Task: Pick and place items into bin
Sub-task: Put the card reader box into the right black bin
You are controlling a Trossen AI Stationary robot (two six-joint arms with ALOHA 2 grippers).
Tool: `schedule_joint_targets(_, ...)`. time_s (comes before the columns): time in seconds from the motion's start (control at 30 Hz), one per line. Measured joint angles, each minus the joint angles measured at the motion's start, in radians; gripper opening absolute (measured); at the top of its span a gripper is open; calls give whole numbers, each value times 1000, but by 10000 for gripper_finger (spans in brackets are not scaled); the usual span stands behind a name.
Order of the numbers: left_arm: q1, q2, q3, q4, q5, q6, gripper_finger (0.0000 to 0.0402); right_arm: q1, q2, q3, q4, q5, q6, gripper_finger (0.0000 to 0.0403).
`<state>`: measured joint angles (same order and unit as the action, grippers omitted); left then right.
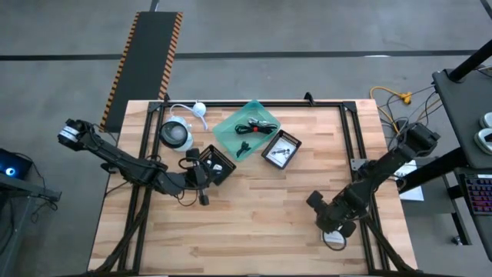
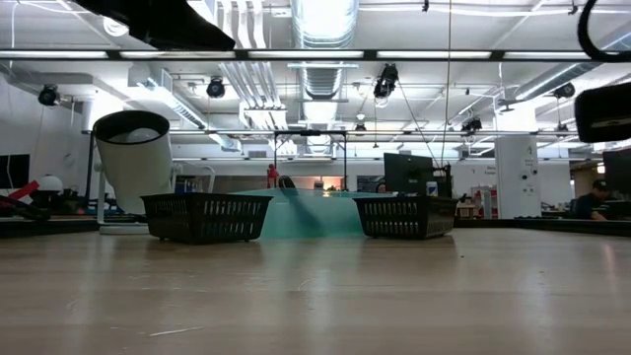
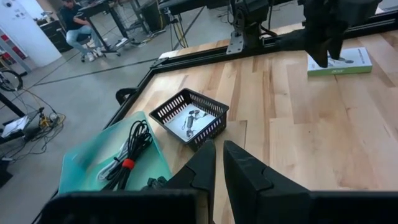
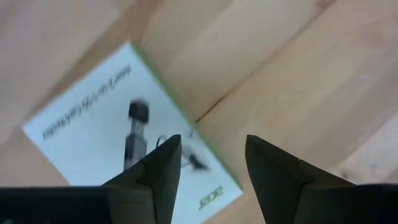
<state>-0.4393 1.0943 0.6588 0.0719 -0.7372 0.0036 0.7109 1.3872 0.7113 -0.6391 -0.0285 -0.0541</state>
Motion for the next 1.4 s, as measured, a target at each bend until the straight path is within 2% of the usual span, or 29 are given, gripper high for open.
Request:
schedule_joint_targets(0.67,1,0,-8,5,0,0,15,16,66,-7,20,32,-158,123)
schedule_joint_targets(0.97,1,-1,-11,-1,0,-25,15,14,169,4,26,17,-209,116)
schedule_joint_targets(1.1,1,-1,-11,-1,0,-25,15,15,159,14,17,19,-173,90)
schedule_joint_targets(1.3,0,-1,-11,-1,0,-26,15,15,105,29,24,36,-140,19)
schedule_joint_targets(1.4,0,-1,-11,0,0,-26,15,14,98,31,3,45,-169,13)
